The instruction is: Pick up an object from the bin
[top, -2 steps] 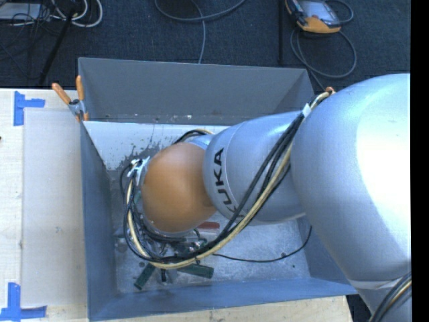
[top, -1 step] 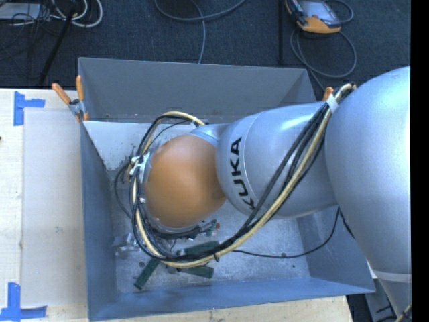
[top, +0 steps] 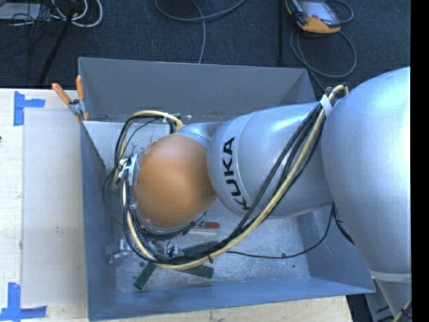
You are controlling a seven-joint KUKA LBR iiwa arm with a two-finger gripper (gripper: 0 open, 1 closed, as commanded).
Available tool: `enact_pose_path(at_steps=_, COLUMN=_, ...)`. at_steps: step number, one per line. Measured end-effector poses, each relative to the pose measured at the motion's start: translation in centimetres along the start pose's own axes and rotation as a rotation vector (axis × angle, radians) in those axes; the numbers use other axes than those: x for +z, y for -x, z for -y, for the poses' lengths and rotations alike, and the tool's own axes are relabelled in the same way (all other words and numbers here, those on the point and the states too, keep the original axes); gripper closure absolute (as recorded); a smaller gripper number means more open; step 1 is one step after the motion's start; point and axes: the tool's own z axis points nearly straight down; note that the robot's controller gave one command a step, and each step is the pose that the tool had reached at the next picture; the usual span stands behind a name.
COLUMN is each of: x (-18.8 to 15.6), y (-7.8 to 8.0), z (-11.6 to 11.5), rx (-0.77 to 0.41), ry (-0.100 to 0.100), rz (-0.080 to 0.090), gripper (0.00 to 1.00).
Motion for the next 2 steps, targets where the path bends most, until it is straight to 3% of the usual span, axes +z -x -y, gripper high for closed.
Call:
enact_pose_path(at_steps=1, x=3.03, y=-0.32, z=-0.32, rx=-0.296, ry=0.003, rz=-0.003, gripper=0.00)
enact_pose_path(at_steps=2, x=3.05, y=-0.30, z=-0.33, rx=-0.289, ry=0.002, rz=-0.002, gripper=0.00)
